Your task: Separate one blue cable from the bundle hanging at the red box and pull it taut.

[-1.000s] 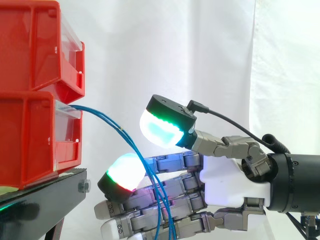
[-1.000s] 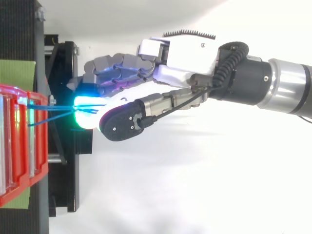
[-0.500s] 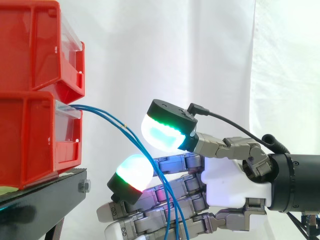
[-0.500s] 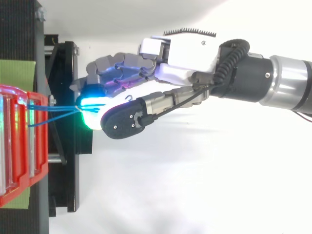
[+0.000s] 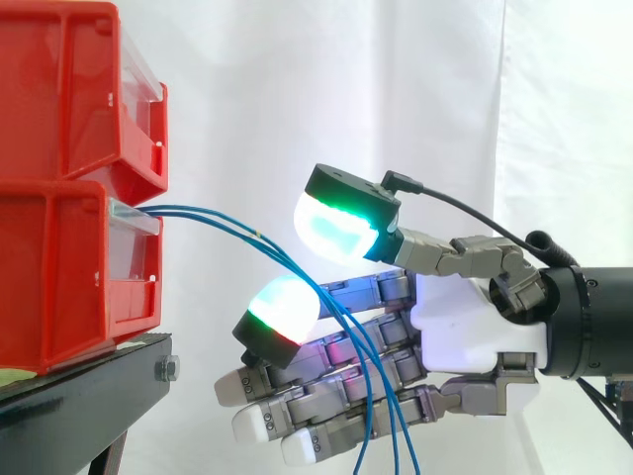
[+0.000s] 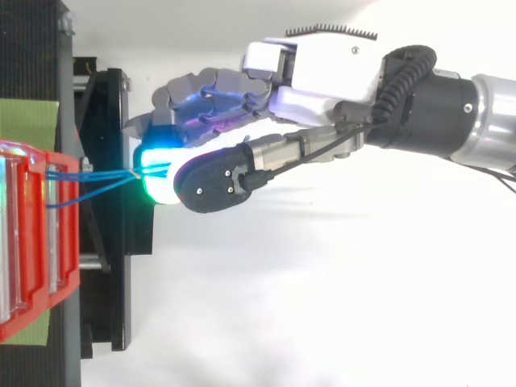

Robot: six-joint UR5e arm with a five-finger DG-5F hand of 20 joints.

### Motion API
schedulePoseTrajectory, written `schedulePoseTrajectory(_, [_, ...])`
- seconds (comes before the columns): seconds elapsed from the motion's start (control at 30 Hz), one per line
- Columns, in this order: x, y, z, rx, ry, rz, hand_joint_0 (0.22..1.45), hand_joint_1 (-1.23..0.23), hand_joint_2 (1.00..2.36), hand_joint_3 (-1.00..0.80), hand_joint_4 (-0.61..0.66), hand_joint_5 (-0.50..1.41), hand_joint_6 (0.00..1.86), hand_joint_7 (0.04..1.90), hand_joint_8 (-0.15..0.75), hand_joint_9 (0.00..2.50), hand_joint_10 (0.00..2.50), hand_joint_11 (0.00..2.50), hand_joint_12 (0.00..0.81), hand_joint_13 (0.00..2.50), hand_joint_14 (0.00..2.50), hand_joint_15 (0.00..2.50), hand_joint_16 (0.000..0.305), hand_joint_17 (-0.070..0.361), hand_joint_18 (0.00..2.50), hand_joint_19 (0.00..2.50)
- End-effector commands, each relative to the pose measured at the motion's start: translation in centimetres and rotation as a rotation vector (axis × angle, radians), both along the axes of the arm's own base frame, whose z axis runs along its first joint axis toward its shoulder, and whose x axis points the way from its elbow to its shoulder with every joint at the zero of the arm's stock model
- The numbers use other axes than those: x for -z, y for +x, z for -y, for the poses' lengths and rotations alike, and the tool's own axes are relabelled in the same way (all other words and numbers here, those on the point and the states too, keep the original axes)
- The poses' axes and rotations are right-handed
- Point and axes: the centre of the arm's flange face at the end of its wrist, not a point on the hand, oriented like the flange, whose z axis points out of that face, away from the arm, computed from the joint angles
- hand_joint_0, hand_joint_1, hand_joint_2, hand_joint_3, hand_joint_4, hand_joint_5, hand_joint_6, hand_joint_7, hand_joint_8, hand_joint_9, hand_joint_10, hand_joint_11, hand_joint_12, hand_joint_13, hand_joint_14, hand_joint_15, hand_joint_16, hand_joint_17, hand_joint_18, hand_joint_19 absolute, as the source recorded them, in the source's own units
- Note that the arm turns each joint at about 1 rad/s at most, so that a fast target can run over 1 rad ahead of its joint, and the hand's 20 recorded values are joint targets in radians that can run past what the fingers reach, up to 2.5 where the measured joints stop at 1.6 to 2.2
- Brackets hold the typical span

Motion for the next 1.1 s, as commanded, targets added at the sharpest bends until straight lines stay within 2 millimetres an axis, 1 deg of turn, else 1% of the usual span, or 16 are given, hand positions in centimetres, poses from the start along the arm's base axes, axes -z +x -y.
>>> schedulePoseTrajectory(0.0, [-0.6,-0.2,0.3,0.003,-0.005,-0.004,0.57,-0.48,1.01,-0.39,0.16,-0.15,0.69,1.2,0.297,0.46,0.0,0.0,0.312,0.55,0.0,0.11,0.043,0.096,0.39,0.44])
schedulePoseTrajectory(0.1, [-1.2,-0.3,0.4,0.005,-0.009,0.004,0.58,-0.5,1.01,-0.37,0.14,-0.15,0.72,1.18,0.298,0.47,0.0,0.0,0.313,0.55,0.01,0.11,0.043,0.096,0.39,0.44])
schedulePoseTrajectory(0.17, [-1.3,-0.3,0.4,0.005,-0.012,0.005,0.57,-0.52,1.01,-0.35,0.15,-0.16,0.73,1.22,0.3,0.47,0.0,0.0,0.313,0.55,0.0,0.11,0.043,0.096,0.4,0.44])
schedulePoseTrajectory(0.2, [-1.9,-0.3,0.4,0.007,-0.012,0.013,0.57,-0.52,1.02,-0.34,0.15,-0.16,0.73,1.22,0.3,0.47,0.0,0.0,0.313,0.55,0.0,0.11,0.043,0.096,0.4,0.43])
schedulePoseTrajectory(0.27, [-2.3,-0.4,0.7,0.012,-0.015,0.018,0.57,-0.54,1.02,-0.29,0.16,-0.16,0.74,1.31,0.303,0.46,0.0,0.0,0.314,0.55,0.0,0.12,0.043,0.096,0.4,0.43])
schedulePoseTrajectory(0.3, [-2.3,-0.4,0.7,0.012,-0.016,0.017,0.57,-0.55,1.02,-0.26,0.17,-0.18,0.77,1.28,0.304,0.46,0.0,0.0,0.314,0.55,0.0,0.12,0.043,0.097,0.4,0.43])
schedulePoseTrajectory(0.33, [-2.5,-0.5,0.7,0.012,-0.018,0.015,0.56,-0.58,1.02,-0.22,0.19,-0.2,0.84,1.21,0.309,0.45,0.0,0.0,0.315,0.55,0.01,0.12,0.043,0.097,0.4,0.44])
schedulePoseTrajectory(0.37, [-2.5,-0.5,0.7,0.013,-0.018,0.012,0.56,-0.6,1.02,-0.18,0.19,-0.2,0.87,1.19,0.318,0.46,0.0,0.0,0.317,0.55,0.01,0.13,0.043,0.097,0.4,0.44])
schedulePoseTrajectory(0.5, [-2.5,-0.5,0.7,0.012,-0.018,0.012,0.56,-0.63,1.03,-0.13,0.19,-0.21,0.88,1.23,0.323,0.46,0.0,0.0,0.317,0.55,0.01,0.13,0.043,0.097,0.4,0.44])
schedulePoseTrajectory(0.57, [-2.5,-0.5,0.7,0.01,-0.018,0.012,0.57,-0.66,1.03,-0.14,0.18,-0.21,0.89,1.24,0.324,0.46,0.0,0.0,0.318,0.56,0.01,0.14,0.042,0.096,0.41,0.44])
schedulePoseTrajectory(0.67, [-2.5,-0.5,0.7,0.013,-0.018,0.012,0.62,-0.71,1.02,-0.27,0.15,-0.22,0.9,1.23,0.319,0.46,0.0,0.0,0.314,0.57,0.01,0.15,0.042,0.094,0.42,0.44])
schedulePoseTrajectory(0.73, [-2.9,-0.3,0.7,0.013,-0.017,0.021,0.65,-0.74,1.01,-0.34,0.15,-0.22,0.9,1.23,0.315,0.47,0.0,0.0,0.31,0.59,0.01,0.16,0.041,0.093,0.44,0.46])
schedulePoseTrajectory(0.77, [-2.8,-0.3,0.7,0.013,-0.021,0.019,0.66,-0.75,1.01,-0.41,0.15,-0.21,0.91,1.2,0.316,0.49,0.0,0.0,0.31,0.59,0.01,0.17,0.041,0.091,0.45,0.46])
schedulePoseTrajectory(0.87, [-2.9,-0.3,0.7,0.013,-0.023,0.024,0.69,-0.75,1.0,-0.5,0.14,-0.21,0.91,1.2,0.317,0.51,0.0,0.01,0.309,0.62,0.01,0.18,0.04,0.09,0.47,0.47])
schedulePoseTrajectory(1.0, [-2.9,-0.3,0.6,0.012,-0.025,0.022,0.69,-0.77,1.0,-0.5,0.17,-0.2,0.91,1.17,0.322,0.56,0.0,0.04,0.314,0.65,0.01,0.2,0.039,0.089,0.5,0.48])
schedulePoseTrajectory(1.07, [-2.9,-0.2,0.6,0.012,-0.025,0.024,0.67,-0.79,1.0,-0.5,0.17,-0.2,0.91,1.19,0.329,0.59,0.0,0.06,0.312,0.66,0.01,0.2,0.039,0.088,0.52,0.49])
